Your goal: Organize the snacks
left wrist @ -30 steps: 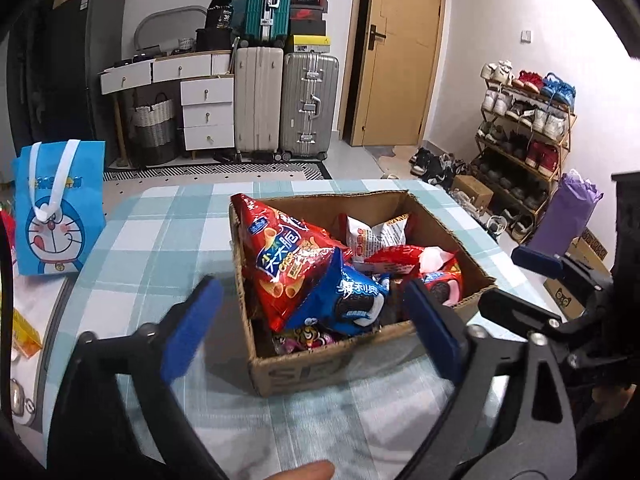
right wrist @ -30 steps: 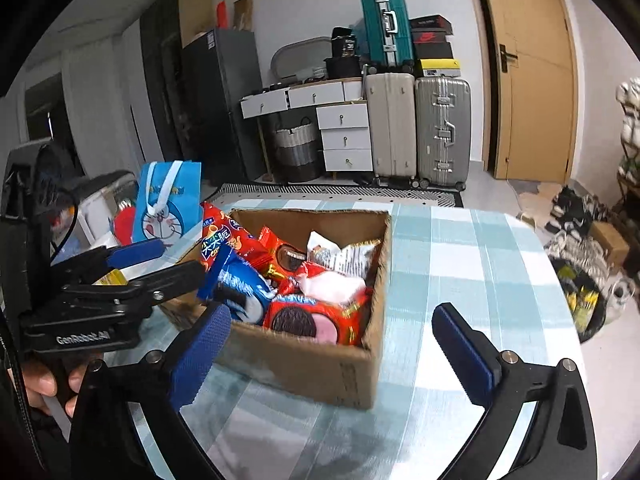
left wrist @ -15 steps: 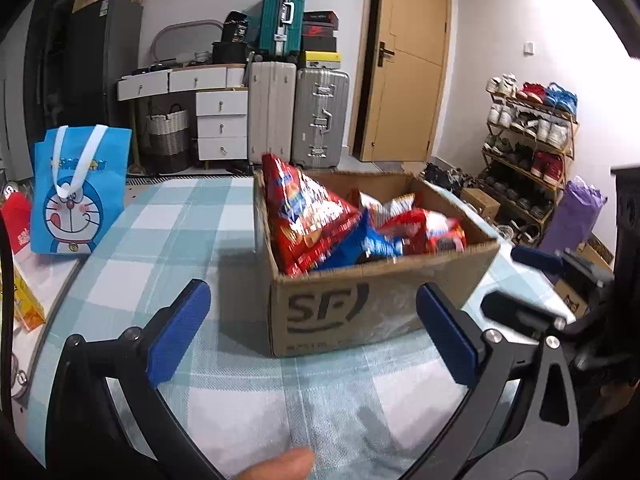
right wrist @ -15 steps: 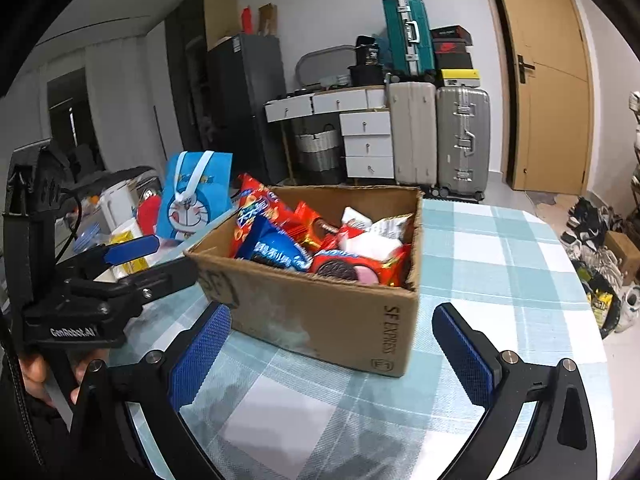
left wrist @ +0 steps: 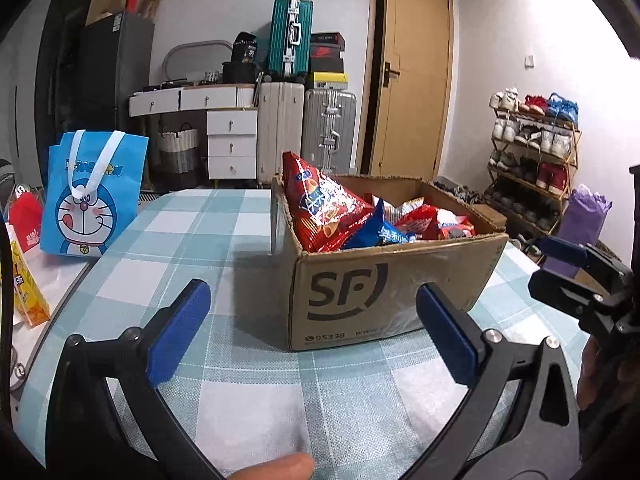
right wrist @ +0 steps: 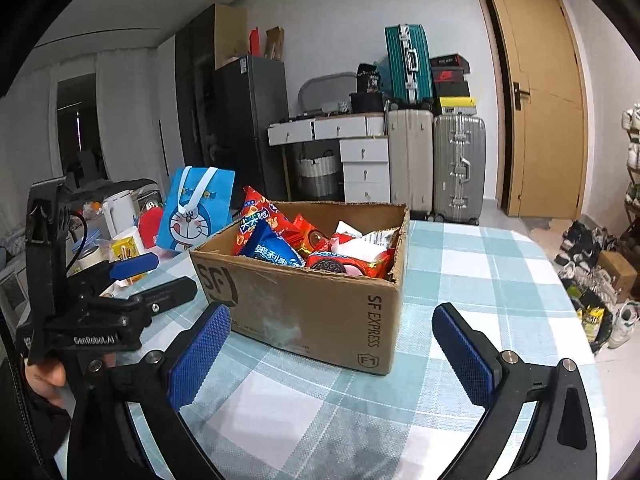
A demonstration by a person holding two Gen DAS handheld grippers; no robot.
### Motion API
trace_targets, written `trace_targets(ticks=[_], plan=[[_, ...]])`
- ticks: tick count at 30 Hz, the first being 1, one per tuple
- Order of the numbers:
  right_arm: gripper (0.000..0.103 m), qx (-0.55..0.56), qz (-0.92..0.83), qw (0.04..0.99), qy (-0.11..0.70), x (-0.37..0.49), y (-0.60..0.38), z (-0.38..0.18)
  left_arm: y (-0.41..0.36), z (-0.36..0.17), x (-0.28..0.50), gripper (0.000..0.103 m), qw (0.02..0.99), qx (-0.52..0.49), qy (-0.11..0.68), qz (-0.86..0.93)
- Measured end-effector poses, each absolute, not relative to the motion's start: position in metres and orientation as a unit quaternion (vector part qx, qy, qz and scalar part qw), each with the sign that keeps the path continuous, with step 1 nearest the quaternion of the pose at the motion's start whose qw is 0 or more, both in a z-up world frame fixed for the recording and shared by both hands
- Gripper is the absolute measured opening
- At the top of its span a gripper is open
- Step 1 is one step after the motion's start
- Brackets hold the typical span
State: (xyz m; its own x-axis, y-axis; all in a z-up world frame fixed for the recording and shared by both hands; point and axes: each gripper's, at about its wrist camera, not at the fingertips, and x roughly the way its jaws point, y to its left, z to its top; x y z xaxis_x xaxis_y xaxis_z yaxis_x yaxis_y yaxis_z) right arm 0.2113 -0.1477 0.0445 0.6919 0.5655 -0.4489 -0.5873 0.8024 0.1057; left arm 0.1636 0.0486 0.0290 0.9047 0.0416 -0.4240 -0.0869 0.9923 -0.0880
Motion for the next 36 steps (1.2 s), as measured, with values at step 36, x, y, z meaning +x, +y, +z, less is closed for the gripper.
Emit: trace_targets(ticks=[36], plan=[[0.103, -0.019, 0.305, 0.931, 0.202, 0.195, -0.158, 0.038, 0.046, 0.03, 0.153, 0.103, 0.98, -0.042, 0.195, 0.022]])
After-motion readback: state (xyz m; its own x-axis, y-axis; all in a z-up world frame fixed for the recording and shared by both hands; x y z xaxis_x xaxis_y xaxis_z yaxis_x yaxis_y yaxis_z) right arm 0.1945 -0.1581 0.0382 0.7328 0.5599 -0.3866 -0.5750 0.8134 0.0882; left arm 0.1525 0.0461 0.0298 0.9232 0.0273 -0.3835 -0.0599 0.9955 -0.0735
